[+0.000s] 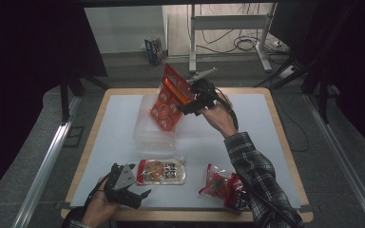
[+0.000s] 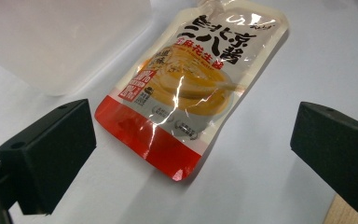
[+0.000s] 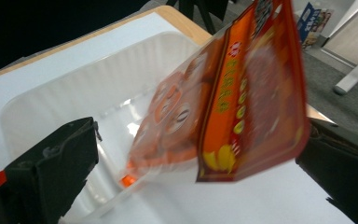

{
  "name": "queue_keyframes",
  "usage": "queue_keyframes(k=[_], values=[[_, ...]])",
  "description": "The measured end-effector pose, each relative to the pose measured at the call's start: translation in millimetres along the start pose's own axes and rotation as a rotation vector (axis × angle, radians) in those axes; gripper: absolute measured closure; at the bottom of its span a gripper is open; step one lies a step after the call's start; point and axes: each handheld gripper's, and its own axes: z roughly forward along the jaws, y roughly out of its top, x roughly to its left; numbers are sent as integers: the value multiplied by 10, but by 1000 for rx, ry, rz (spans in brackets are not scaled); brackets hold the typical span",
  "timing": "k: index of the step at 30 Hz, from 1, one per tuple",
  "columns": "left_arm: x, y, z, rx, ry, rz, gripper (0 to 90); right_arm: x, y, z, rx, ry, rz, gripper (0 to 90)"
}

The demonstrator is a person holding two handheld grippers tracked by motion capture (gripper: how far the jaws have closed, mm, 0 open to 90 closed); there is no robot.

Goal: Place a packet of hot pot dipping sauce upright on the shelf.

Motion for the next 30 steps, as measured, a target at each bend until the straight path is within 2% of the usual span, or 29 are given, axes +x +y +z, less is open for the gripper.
queue_keyframes(k=[4, 7, 10, 11, 15, 22, 28, 29, 30], values=[[-2, 0, 0, 2, 1, 4, 0, 89, -116, -48, -7, 24, -7, 0], [-3, 0, 2, 1, -1, 4, 0, 154, -184, -62, 14, 57, -12, 0], [-3, 0, 3, 2, -1, 6, 0, 200, -231, -72, 22, 51, -34, 0], [-3, 0, 4, 5, -1, 8, 0, 237, -276, -88, 22, 66, -41, 0], [-3, -1, 5, 4, -1, 8, 0, 308, -362, -130, 8, 85, -35, 0], [-9, -1, 11, 1, -2, 3, 0, 386, -547, -182, -7, 89, -11, 0], [-7, -1, 12, 2, 0, 2, 0, 419, -699, -211, 12, 100, -4, 68], [-6, -1, 11, 1, 0, 1, 0, 425, -732, -218, 17, 106, -8, 88], [-6, -1, 12, 2, 1, 1, 0, 444, -798, -233, 15, 102, -11, 146]])
